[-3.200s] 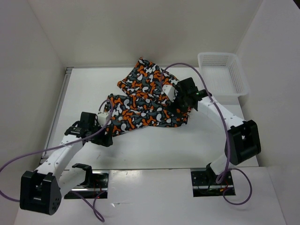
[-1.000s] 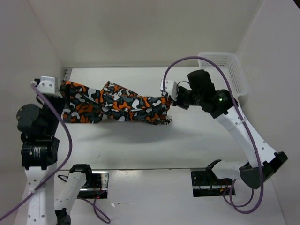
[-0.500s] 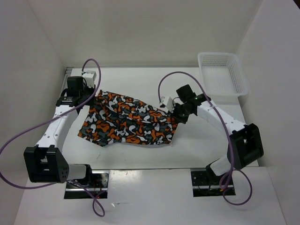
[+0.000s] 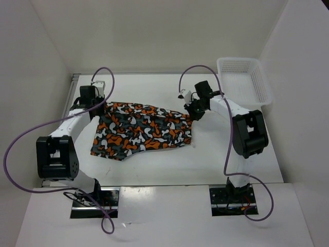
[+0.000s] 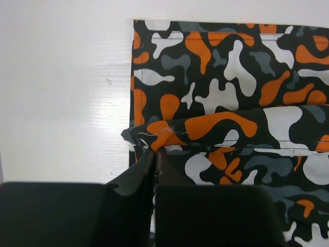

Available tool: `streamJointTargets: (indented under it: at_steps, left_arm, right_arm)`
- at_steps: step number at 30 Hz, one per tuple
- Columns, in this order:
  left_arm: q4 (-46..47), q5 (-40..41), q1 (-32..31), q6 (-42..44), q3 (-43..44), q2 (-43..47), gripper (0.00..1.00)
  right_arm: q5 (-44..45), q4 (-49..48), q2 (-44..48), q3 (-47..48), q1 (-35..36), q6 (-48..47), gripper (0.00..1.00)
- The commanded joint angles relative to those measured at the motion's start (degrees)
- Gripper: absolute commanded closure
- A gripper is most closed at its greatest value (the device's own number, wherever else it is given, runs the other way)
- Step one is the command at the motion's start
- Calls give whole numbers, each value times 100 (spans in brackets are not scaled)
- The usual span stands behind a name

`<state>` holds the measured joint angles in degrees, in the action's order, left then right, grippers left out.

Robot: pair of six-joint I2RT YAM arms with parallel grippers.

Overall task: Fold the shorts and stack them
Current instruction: Fold the shorts

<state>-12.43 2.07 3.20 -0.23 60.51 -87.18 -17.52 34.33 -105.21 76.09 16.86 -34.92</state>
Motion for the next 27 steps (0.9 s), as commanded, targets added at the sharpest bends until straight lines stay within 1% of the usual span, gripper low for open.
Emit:
streamJointTargets:
  at_steps: [1,2,3,4,5,6,7,8,10,11,12,13,14,15,16,19,20,21,22,23,25,26,27]
  left_arm:
    - [784,356,119,23,311,-325,100]
    - [786,426,119,23,382,-405,100]
    - [855,478,119,23,435,-553,97]
    - [856,479,119,23,435,-624,92]
    - [917,531,119,23,514,-695,84]
    - [917,584,119,23,567,-817,71]
    - [970,584,119,23,567,-818,40]
    - [970,663,119,23,628,-888,30]
    - [970,743,119,23,698,-889,19]
    - [840,804,119,23,751,-889,8]
    - [716,865,119,23,882,-819,4]
    - [315,866,119,23,962,-731,4]
    - [15,866,119,23,1032,-591,3]
    - [-606,692,119,23,1033,-503,3]
    - [-864,603,119,23,981,-398,3]
    - [-1401,549,-3,23,174,24,1]
    - [-1464,549,-4,23,-81,191,1]
    - [-1534,497,-4,23,-466,262,1]
    - [-1535,383,-4,23,-592,323,1]
    - [-1604,382,-4,23,-680,428,1]
    - [-1605,330,-4,23,-918,490,1]
    - [-1605,425,-4,23,-988,491,1]
    - [-1605,505,-4,23,-1058,491,1]
  right_arm:
    - [143,-592,-298,615,-43,546,100]
    - [204,-689,-438,695,-43,869,97]
    - [396,-804,-491,835,-43,1073,90]
    - [503,-1031,-544,898,-43,1266,56]
    - [504,-1094,-597,959,-43,1390,31]
    - [678,-1147,-658,1082,-43,1600,10]
    - [810,-1226,-659,1083,-43,1741,1]
    - [959,-1366,-659,1179,-43,1856,1]
    - [1380,-1420,-589,1320,-43,2066,1]
    - [1504,-1472,-536,1320,-43,2137,1]
    - [1584,-1360,-484,1486,-43,2208,1]
    - [1472,-1219,-335,1487,-121,2339,1]
    - [1279,-818,-238,1574,-122,2436,1]
    - [1051,-596,-141,1575,-218,2541,1]
    - [588,-385,69,1488,-340,2882,1]
    - [74,135,560,760,-446,3376,1]
    - [-136,197,676,253,-447,3725,1]
    - [-242,258,781,-4,-447,3955,1]
    - [-356,259,870,-251,-447,4218,1]
    - [-714,259,1027,-732,-447,4778,1]
    - [-1181,163,1142,-1183,-447,5343,1]
    - [-1427,66,1195,-1576,-447,5790,1]
    - [-1787,-56,1196,-1719,-447,5977,1]
